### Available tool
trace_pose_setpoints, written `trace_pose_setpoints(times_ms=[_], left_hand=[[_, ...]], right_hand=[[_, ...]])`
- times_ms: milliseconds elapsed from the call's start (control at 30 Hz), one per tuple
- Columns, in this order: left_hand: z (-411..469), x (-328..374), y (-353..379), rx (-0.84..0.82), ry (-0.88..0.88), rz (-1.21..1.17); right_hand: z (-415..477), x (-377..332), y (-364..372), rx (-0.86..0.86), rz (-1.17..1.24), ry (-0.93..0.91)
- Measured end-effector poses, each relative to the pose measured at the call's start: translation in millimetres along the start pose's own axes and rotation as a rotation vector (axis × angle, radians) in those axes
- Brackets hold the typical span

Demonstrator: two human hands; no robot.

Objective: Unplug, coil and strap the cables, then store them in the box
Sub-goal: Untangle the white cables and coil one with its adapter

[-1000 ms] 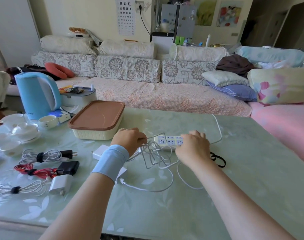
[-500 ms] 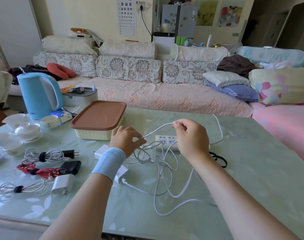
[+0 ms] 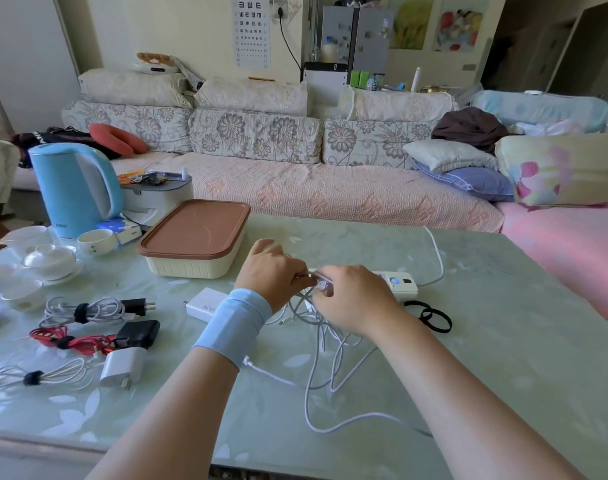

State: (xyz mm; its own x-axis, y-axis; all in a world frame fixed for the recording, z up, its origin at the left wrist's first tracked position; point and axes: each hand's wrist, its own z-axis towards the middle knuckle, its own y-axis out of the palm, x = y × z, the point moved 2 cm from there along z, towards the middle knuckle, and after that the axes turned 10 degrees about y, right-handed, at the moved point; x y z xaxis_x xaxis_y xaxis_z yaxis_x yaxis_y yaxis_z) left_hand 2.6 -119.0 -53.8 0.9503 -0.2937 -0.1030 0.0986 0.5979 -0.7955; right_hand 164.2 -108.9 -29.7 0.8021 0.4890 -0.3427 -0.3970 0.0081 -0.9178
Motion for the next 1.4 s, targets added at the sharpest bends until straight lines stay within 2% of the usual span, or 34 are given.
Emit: trace_pose_setpoints(times_ms=[100, 300, 400, 467, 567, 600, 700, 800, 867, 967, 1100, 1167, 1267, 1333, 1400], left_hand=[[-6.4, 0.2, 0.1, 0.012, -0.061, -0.090], [-6.2, 4.7, 4.4, 0.024, -0.185, -0.178], [1.4, 10.8, 6.6, -0.018, -0.160, -0.208], [5.7, 15.4, 6.7, -0.075, -0.115, -0.135], [6.2, 15.6, 5.6, -0.105, -0.085, 0.008], [6.9, 16.0, 5.7, -0.086, -0.058, 0.029], [11.1, 20.1, 4.1, -0.036, 0.007, 0.052], [7.6, 25.8, 0.1, -0.010, -0.004, -0.023], [-0.6, 25.0, -1.2, 0.012, -0.051, -0.174], [-6.3, 18.6, -6.2, 0.017, -0.106, -0.339], [-12.7, 1.8, -5.1, 0.121, -0.094, -0.290], [-16.1, -6.1, -4.4, 0.198, -0.116, -0.237], [-16.3, -9.5, -10.5, 0.333, -0.150, -0.166], [-14.8, -4.8, -13.1, 0.340, -0.177, -0.134], [-13.2, -1.5, -10.5, 0.280, -0.278, -0.169]], right_hand=[[3.2, 6.6, -3.5, 0.057, 0.076, 0.029], [2.9, 20.8, -17.3, 0.627, 0.608, 0.237], [0.6, 21.3, -17.9, 0.689, 0.709, 0.319], [2.7, 25.0, -17.9, 0.657, 0.593, 0.358], [7.2, 35.0, -16.3, 0.517, -0.074, 0.350], [8.6, 37.0, -14.0, 0.459, -0.220, 0.305], [8.7, 21.8, -5.0, 0.242, -0.336, 0.041], [6.3, 8.5, -1.4, 0.079, -0.318, -0.016], [10.1, 12.6, -2.7, 0.043, -0.209, 0.003], [17.2, 23.6, -7.7, -0.018, 0.172, 0.077], [22.3, 34.7, -10.0, -0.060, 0.622, 0.134], [22.2, 37.7, -14.7, 0.089, 0.770, 0.194], [19.9, 47.0, -23.4, 0.464, 0.888, 0.362], [16.1, 46.9, -23.2, 0.570, 0.872, 0.434], [12.2, 42.6, -19.3, 0.588, 0.853, 0.469]])
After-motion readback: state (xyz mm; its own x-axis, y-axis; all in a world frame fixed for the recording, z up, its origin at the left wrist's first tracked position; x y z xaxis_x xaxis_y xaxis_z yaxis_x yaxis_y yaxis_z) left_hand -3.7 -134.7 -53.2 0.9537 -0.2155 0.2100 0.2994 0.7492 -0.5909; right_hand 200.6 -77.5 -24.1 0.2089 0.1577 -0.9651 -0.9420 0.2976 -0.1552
